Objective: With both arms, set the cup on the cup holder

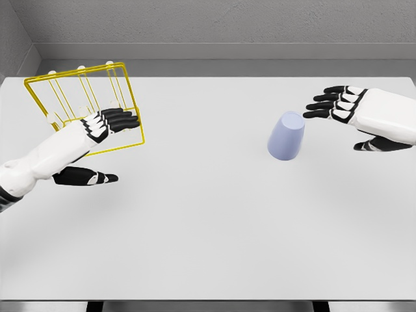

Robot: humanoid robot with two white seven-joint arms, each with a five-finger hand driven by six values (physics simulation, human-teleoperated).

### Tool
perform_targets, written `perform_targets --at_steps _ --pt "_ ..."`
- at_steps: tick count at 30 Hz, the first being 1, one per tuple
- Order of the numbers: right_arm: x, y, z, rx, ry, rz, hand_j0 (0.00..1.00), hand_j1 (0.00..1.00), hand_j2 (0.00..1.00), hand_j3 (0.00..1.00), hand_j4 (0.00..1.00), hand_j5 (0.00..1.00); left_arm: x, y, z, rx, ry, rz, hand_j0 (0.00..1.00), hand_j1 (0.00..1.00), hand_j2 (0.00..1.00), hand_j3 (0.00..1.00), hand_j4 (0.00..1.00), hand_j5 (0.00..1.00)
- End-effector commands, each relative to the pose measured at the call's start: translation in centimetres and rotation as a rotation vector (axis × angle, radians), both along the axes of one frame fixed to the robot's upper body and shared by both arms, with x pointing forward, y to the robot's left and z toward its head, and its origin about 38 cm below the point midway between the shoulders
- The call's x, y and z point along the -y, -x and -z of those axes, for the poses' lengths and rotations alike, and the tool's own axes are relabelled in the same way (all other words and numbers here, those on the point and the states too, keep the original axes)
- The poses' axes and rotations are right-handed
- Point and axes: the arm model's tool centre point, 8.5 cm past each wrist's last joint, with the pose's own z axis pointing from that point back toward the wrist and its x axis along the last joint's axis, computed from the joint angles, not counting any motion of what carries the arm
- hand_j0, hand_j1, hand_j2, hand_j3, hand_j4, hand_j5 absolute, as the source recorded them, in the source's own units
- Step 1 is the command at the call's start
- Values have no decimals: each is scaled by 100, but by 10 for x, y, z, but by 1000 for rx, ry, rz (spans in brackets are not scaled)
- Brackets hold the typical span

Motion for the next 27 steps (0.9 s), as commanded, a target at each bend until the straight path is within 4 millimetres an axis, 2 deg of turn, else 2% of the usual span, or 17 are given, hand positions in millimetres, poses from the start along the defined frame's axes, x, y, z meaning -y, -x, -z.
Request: perform_targets --at_steps 1,6,8,11,14,16,20,22,27 --pt "0 0 -1 -1 -6 2 100 100 100 100 100 100 0 0 -1 -2 6 -1 100 100 100 100 100 100" --pt "-5 -2 2 8 -4 -9 100 100 100 100 100 100 -1 0 0 -4 3 -1 100 100 100 100 100 100" --pt "-6 -7 -10 54 28 -12 100 100 100 100 100 100 0 4 6 -23 11 -1 100 100 100 100 100 100" --pt "-17 -18 -16 65 128 -31 100 100 100 100 100 100 1 15 25 -159 119 2 100 100 100 100 100 100" --pt "-28 -41 -2 43 197 -22 100 100 100 100 100 100 0 23 38 -276 163 10 100 100 100 100 100 100" --pt "-40 -60 9 8 228 -37 100 100 100 100 100 100 -6 25 40 -329 191 -1 100 100 100 100 100 100" --pt "-52 -67 33 -39 287 -57 100 100 100 100 100 100 -14 35 54 -452 211 -14 100 100 100 100 100 100" --pt "-50 -74 45 -51 312 -37 100 100 100 100 100 100 -17 37 56 -497 246 -27 100 100 100 100 100 100" --pt "-61 -83 39 -28 301 -47 100 100 100 100 100 100 -1 31 60 -552 415 -25 100 100 100 100 100 100"
